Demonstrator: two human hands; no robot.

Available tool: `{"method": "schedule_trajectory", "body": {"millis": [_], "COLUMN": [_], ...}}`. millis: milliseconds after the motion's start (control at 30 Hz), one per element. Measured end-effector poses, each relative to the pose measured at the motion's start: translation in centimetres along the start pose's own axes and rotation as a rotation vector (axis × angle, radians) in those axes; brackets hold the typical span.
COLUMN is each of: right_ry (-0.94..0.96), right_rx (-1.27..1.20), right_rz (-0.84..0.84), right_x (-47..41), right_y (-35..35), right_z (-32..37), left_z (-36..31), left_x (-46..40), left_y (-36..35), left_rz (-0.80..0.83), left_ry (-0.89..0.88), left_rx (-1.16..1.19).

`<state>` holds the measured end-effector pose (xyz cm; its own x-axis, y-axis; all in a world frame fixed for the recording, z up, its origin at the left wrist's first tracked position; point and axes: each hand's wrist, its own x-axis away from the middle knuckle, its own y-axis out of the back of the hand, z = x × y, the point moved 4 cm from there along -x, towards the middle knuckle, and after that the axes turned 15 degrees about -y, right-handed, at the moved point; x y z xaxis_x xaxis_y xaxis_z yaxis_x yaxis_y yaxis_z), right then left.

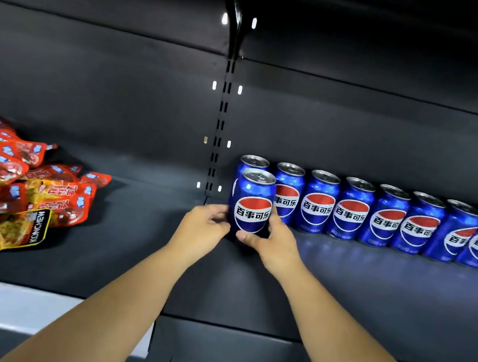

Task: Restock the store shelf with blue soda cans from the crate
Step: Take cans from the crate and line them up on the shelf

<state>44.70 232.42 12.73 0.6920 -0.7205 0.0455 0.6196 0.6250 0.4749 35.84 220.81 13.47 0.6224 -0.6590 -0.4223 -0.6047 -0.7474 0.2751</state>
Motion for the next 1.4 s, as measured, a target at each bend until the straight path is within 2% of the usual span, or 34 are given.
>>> {"method": "schedule_trajectory", "body": {"millis": [200, 467, 700, 833, 967, 1133, 1400], "right_ry": [0.002, 0.014, -0.026, -0.080, -0.090, 0.011, 0.073], "right_rx": [0.260, 0.311, 0.154, -0.012, -0.077, -0.055, -0.035], "right_rz": [-0.042, -0.057, -0.027, -0.104, -0.153, -0.084, 0.068], "right_x": [0.3, 0.1, 0.4, 0.9, 4.0, 10.1, 20.5], "right_y": [-0.4, -0.7, -0.5, 0.5, 2.6, 5.3, 10.9], "right_z": [0.2, 0.3, 0.1, 0.0, 0.9, 2.6, 0.2], "left_z": [0.3, 0.2, 0.4, 0.1, -2.6, -8.1, -14.5], "left_x": [0.1, 0.1, 0.3, 1.2, 2.7, 6.4, 14.7], "left_y": [-0.1, 0.3, 0.5, 1.4, 2.5, 0.7, -5.9], "left_rz": [0.041, -0.011, -0.009, -0.061, -0.128, -0.120, 0.038], "left_ry": [-0.040, -0.063, -0.026, -0.043, -0.080, -0.183, -0.263], "left_rx": [-0.097, -0.092, -0.094, -0.298, -0.363, -0.288, -0.274]}}
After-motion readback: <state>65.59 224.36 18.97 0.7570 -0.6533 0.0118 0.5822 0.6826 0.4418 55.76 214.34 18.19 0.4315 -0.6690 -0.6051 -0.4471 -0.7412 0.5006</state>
